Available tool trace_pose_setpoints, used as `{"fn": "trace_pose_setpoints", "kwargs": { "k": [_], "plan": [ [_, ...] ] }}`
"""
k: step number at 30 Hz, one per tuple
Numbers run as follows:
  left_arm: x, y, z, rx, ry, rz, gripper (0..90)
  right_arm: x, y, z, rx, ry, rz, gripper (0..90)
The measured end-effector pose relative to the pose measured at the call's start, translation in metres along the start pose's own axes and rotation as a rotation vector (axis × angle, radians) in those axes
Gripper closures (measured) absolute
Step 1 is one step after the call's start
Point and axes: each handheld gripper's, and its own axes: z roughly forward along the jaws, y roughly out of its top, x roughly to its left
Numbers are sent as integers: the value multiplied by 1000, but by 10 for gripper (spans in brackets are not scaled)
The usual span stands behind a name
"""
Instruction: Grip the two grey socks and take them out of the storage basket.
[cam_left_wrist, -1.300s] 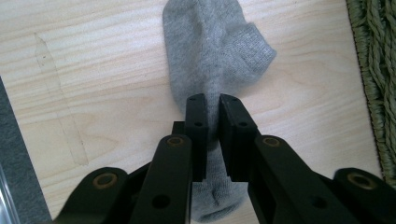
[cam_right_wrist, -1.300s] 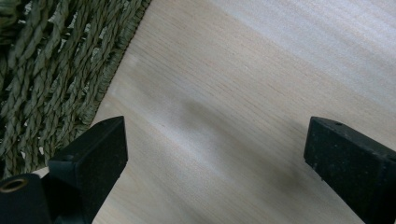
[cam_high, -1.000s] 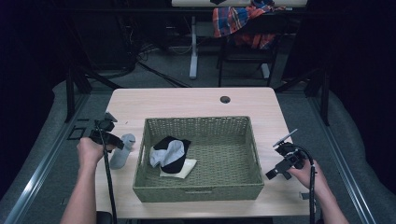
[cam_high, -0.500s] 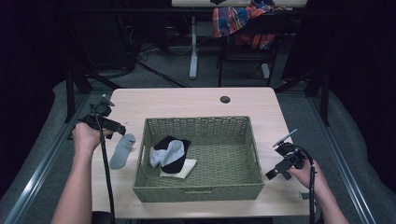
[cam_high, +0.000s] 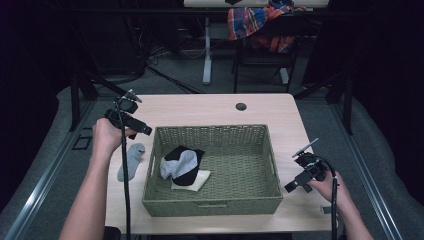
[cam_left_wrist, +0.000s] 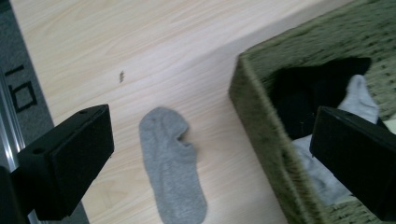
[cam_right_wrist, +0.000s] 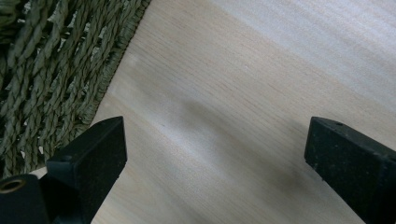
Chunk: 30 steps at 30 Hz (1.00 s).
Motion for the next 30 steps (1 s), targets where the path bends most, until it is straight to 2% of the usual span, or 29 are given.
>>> {"fn": "trace_pose_setpoints", "kwargs": {
  "k": [2, 3, 8, 10, 16, 24, 30],
  "plan": [
    [-10, 3, -1, -5, -7, 26, 0, 0, 0, 0, -5, 2, 3, 55],
    [-14, 5, -2, -8, -12, 39, 0, 1, -1, 2, -32, 4, 25, 55],
    [-34, 11, -1, -9, -36, 93, 0, 1, -1, 1, -32, 4, 24, 53],
    [-37, 12, 0, -10, -38, 98, 0, 0, 0, -1, -3, 4, 2, 53],
    [-62, 12, 12, 9, -62, 149, 0, 0, 0, -1, -8, 11, 1, 52],
    [-82, 7, 30, 39, -81, 186, 0, -1, 0, -1, -2, 0, -3, 53],
    [-95, 2, 45, 72, -97, 209, 7, 0, 0, -1, -13, 16, 11, 54]
  ]
}}
